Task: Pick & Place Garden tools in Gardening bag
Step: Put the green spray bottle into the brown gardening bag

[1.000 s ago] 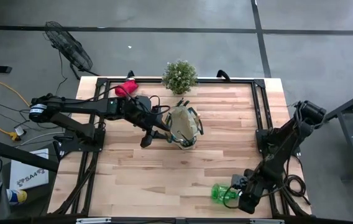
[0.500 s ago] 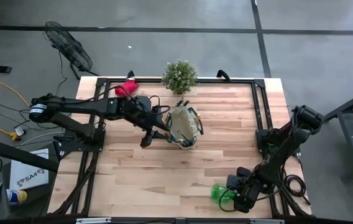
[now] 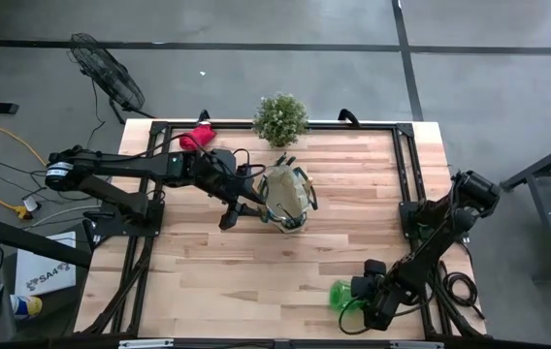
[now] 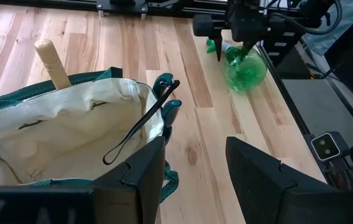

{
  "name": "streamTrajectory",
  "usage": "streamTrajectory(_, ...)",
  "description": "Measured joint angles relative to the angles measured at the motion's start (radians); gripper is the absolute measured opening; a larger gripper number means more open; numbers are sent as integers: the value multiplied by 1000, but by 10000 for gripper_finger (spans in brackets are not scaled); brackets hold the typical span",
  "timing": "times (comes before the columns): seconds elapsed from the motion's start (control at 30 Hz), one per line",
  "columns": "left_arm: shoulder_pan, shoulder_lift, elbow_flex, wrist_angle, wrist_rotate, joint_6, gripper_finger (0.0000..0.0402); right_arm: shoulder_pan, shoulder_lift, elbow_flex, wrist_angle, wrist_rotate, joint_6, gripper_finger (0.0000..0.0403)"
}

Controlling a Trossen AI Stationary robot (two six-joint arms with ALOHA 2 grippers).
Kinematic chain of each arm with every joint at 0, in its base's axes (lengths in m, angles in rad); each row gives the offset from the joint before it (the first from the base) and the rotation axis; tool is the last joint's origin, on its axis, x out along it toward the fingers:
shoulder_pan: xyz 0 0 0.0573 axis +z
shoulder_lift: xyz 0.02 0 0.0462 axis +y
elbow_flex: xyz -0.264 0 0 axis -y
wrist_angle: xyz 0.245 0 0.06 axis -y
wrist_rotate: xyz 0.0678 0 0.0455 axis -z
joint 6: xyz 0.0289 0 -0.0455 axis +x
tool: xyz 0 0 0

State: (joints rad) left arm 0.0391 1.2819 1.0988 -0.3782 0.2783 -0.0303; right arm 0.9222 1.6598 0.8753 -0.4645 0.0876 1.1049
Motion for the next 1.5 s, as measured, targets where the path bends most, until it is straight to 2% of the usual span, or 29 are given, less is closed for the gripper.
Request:
streamTrajectory(0.37,0,0,0,0,-1,0,167,0,38,1,18,25,-4,240)
streamTrajectory(0.83,0,0,0,0,-3,-4,167,-1,36,0,42,22,96,126)
streamTrajectory(1.0,0,0,0,1,-3,-4,167,-14,5,0,76,7,114,126)
streamTrajectory(1.23,0,0,0,1,-11,-5,167,-117,-81,0,69,0,189,134)
streamTrajectory(1.5,0,-36,0,-30,-71,-3,167,-276,-240,0,140,-13,67,134)
